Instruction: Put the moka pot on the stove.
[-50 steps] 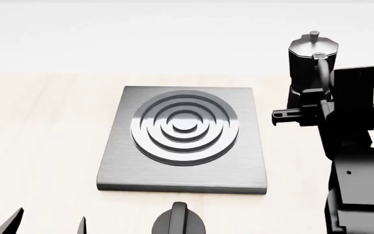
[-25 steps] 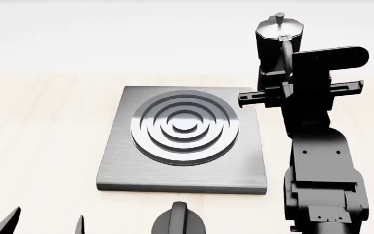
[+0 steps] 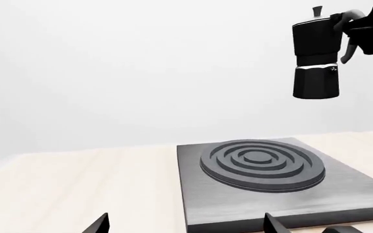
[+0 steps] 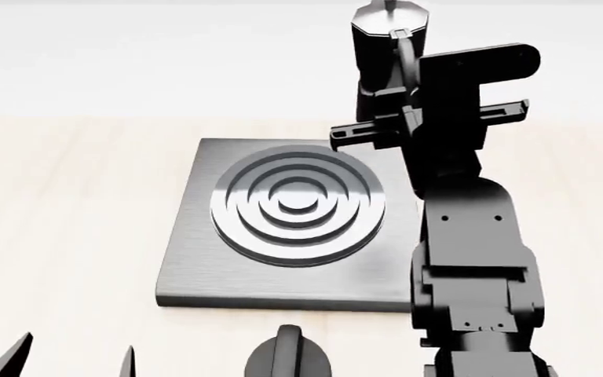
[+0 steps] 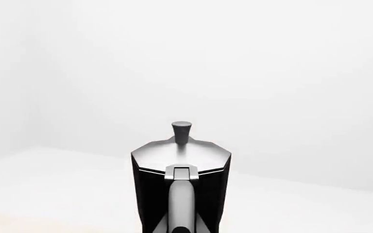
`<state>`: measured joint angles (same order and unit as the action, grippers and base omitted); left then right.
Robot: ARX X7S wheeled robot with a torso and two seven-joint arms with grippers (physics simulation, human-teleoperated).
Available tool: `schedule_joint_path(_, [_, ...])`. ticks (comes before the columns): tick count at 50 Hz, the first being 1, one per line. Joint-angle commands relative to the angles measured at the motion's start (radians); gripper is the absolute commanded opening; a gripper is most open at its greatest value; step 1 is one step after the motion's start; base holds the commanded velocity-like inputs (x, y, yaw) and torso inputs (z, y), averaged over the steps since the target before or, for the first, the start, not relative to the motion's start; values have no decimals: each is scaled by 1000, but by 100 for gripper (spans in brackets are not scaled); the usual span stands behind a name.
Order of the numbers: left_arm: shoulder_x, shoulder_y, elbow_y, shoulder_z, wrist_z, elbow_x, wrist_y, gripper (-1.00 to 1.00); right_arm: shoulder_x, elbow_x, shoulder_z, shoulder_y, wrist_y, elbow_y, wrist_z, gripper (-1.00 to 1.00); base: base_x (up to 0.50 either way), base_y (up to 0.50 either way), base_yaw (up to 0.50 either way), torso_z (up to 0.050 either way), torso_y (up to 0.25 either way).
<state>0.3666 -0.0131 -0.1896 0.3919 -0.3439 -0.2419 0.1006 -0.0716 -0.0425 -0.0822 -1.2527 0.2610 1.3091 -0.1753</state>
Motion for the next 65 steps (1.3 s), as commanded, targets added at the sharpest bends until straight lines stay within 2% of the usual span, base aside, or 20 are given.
schedule_joint_path(1, [3, 0, -3, 1, -3, -2, 1, 100, 38, 22, 55, -22, -7, 0, -27, -100, 0, 0, 0, 0, 0])
schedule_joint_path(19, [5, -1, -2, 5, -6, -4, 4, 100, 69, 11, 57, -24, -35, 0, -60, -100, 0, 0, 0, 1, 1])
schedule_joint_path(46, [13, -2, -11, 6, -14, -8, 3, 100, 71, -263, -236, -21, -85, 0, -23, -100, 0, 0, 0, 0, 1])
schedule_joint_path(65, [19, -1, -24, 8, -18, -14, -3, 100, 71, -295, -255, 2, -105, 0, -15, -100, 0, 0, 0, 1, 1])
